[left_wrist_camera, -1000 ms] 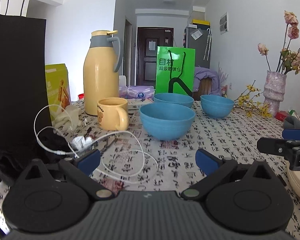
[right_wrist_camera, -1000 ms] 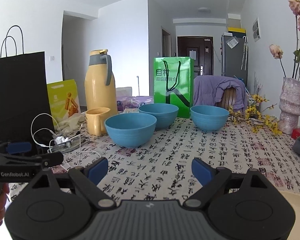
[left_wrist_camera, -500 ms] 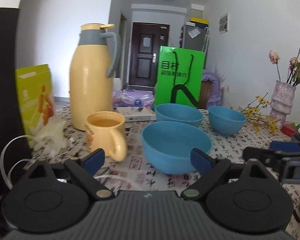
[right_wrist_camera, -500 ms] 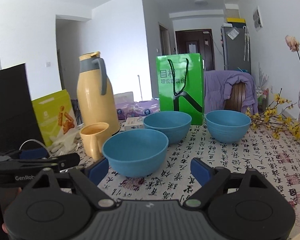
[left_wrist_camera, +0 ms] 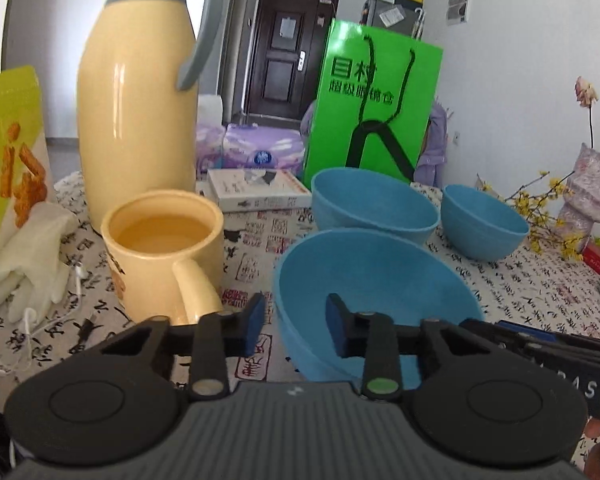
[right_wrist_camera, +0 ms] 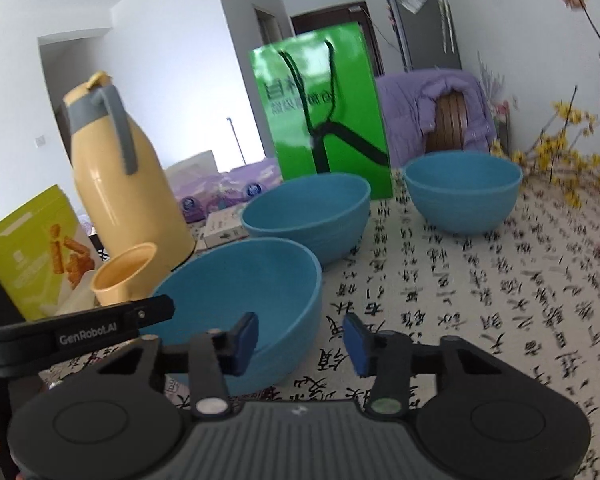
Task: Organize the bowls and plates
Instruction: 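Grasp the rim of the nearest blue bowl with the left tool while the right tool grasps it too, then carry the blue bowl beside the plate stack and set it down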
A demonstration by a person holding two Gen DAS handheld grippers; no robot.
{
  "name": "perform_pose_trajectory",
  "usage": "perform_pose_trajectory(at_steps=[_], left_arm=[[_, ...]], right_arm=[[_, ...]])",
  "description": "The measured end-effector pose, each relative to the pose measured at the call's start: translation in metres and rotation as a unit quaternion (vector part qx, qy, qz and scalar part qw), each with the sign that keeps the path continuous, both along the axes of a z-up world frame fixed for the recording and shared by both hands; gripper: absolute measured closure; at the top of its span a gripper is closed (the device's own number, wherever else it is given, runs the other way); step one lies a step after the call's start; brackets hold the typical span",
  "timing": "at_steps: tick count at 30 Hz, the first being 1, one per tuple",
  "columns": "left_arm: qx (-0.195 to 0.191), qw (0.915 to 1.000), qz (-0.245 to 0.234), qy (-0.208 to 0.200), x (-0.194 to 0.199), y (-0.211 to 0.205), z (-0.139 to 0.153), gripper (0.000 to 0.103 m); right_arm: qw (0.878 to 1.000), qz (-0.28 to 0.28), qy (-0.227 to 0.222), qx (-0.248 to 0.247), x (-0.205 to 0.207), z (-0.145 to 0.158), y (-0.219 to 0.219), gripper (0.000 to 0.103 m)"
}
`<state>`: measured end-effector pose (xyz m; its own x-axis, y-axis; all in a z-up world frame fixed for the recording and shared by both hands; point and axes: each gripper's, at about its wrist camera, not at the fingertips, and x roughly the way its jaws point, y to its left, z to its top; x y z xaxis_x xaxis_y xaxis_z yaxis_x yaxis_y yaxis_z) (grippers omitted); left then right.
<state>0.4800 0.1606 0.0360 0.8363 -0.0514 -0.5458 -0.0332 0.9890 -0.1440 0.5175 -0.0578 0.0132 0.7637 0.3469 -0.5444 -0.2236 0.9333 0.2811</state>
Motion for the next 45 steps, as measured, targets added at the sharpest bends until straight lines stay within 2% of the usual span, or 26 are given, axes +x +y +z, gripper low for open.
perform_pose_trajectory(at_steps=[1,4,7,10,15,23,32,38,45], left_arm=[[-0.002,1.0,-0.001,0.003,0.001,0.001,-0.002,0.082],[0.0,1.0,-0.003,0.0,0.001,0.001,-0.006,0.085],[0.013,0.9999,-0.003,0.002,-0.002,-0.002,-0.004,0.087],[0.008,1.0,0.0,0.006,-0.008,-0.003,0.0,0.09],[0.007,1.0,-0.001,0.002,-0.032,-0.009,0.006,0.09],[0.001,1.0,0.008,-0.005,-0.096,-0.016,0.021,0.09],[-0.005,0.9995,0.03,-0.01,-0.179,-0.02,0.025,0.09],[-0.001,0.9992,0.039,-0.006,-0.233,-0.022,0.022,0.09],[-0.009,0.998,0.062,0.001,-0.272,-0.025,0.018,0.09]], right_arm=[[1.0,0.001,0.004,0.006,0.003,-0.003,0.0,0.068],[1.0,0.004,0.01,0.014,0.009,-0.008,0.003,0.077],[1.0,0.002,0.01,0.003,0.011,-0.006,0.007,0.08],[1.0,-0.002,0.013,-0.008,0.007,-0.004,0.007,0.085],[1.0,0.002,0.013,-0.008,-0.014,0.003,-0.001,0.086],[0.999,0.026,-0.004,-0.042,-0.078,0.015,-0.004,0.085],[0.998,0.058,-0.015,-0.036,-0.166,0.029,-0.013,0.085],[0.997,0.079,-0.01,-0.023,-0.219,0.027,-0.021,0.084],[0.995,0.103,-0.003,-0.015,-0.258,0.023,-0.027,0.084]])
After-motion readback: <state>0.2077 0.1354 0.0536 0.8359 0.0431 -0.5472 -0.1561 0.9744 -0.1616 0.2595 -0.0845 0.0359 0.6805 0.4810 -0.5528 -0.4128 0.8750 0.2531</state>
